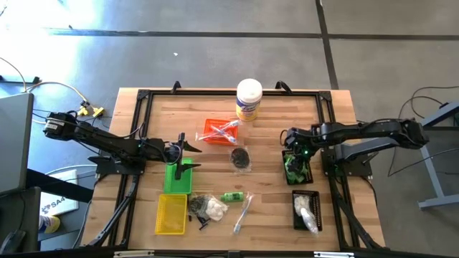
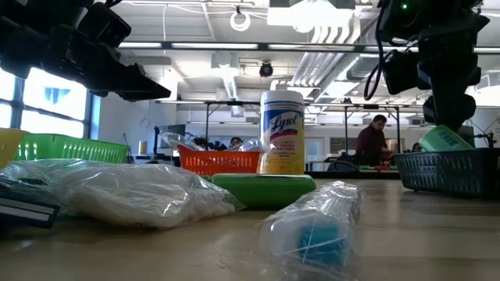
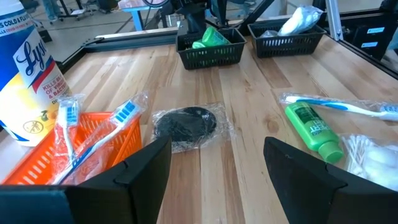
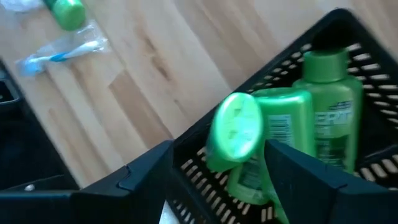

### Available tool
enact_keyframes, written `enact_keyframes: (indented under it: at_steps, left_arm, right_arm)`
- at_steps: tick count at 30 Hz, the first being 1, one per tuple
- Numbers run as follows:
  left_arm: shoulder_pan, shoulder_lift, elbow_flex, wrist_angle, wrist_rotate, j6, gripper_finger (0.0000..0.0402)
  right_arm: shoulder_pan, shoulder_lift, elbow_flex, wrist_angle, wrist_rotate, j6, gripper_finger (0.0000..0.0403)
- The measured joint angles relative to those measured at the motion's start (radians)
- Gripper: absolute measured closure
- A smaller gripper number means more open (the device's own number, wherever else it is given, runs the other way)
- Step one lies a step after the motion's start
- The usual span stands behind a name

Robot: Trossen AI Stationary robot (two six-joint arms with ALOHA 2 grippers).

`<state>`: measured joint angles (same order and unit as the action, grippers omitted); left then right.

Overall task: Pick & Place Travel size toiletries
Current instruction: Put the green shampoo into the top black bin

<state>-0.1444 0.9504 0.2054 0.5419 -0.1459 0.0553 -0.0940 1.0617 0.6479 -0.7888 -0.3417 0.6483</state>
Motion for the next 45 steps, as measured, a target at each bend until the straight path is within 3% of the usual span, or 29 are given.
enact_keyframes:
  at_steps: [19,23,30,34,40,45]
  left_arm:
    - [0.0,0.0,0.0,0.0,0.0,0.0,0.0153]
    - [0.0,0.0,0.0,0.0,0.0,0.0,0.0153]
    - [0.0,0.0,0.0,0.001,0.0,-0.001,0.0153]
    - [0.0,0.0,0.0,0.001,0.0,-0.001,0.0153]
    - [0.0,0.0,0.0,0.002,0.0,-0.021,0.0153]
    - [0.0,0.0,0.0,0.002,0.001,-0.17,0.0153]
  right_arm:
    - [0.0,-0.198,0.0,0.033,0.013,-0.024,0.0156]
    - [0.0,-0.22,0.0,0.155,0.046,-0.087,0.0156]
    - [0.0,-0.214,0.0,0.529,0.161,-0.307,0.0156]
    - [0.0,-0.203,0.0,0.666,0.165,-0.392,0.0156]
    - [0.0,-0.174,0.0,0.731,0.183,-0.41,0.0156]
    - [0.0,-0.114,0.0,0.735,0.277,-0.41,0.0156]
